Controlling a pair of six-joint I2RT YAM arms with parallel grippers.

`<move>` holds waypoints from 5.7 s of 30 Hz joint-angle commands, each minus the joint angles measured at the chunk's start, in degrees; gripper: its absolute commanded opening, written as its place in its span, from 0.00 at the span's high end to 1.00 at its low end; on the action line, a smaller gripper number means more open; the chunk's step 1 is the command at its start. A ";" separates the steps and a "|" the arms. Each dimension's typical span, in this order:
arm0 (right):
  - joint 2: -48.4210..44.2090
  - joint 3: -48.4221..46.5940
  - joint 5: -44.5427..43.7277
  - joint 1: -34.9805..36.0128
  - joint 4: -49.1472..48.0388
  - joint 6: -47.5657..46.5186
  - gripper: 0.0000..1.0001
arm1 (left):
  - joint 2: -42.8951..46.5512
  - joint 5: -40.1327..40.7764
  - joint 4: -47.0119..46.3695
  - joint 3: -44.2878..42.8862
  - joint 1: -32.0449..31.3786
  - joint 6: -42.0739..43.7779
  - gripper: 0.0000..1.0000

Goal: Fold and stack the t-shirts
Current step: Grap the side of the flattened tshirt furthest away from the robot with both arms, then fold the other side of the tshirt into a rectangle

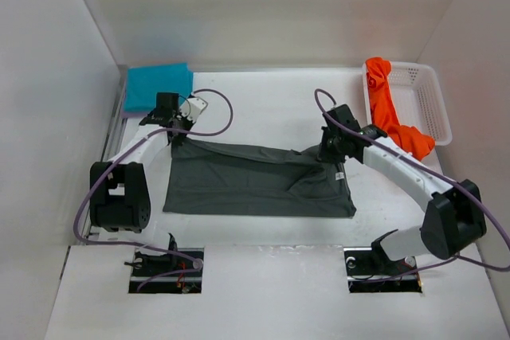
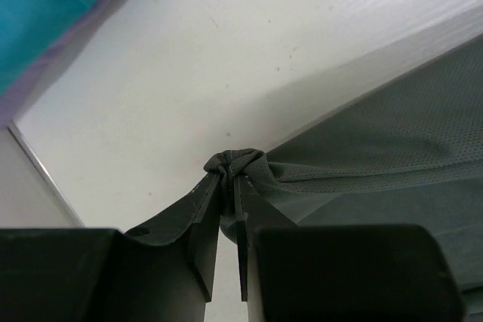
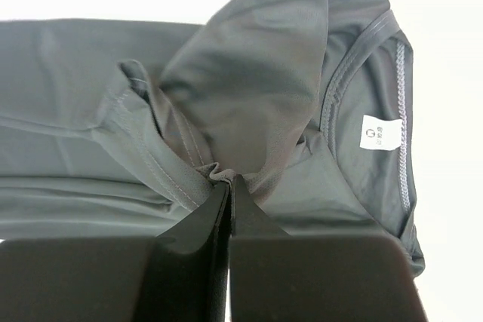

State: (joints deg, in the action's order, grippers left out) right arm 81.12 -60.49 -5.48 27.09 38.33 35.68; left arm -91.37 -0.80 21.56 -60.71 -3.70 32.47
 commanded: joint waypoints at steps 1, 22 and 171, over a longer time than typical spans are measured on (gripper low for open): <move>-3.86 -0.16 -2.34 0.37 -2.64 1.50 1.00 | 3.83 -0.69 -2.40 -1.60 -0.91 -0.39 0.89; -6.68 12.15 -1.47 2.92 -6.06 4.48 1.00 | 12.09 -0.78 -2.40 15.97 -3.90 14.90 0.89; -12.74 30.26 6.71 1.69 -25.05 16.44 0.80 | -22.45 -32.78 -10.22 -17.25 -40.90 -10.76 0.43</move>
State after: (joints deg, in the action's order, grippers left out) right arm 69.08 -29.52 0.62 28.95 17.30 51.48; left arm -113.19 -34.87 14.37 -75.90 -45.54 23.11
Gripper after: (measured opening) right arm 0.203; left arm 0.574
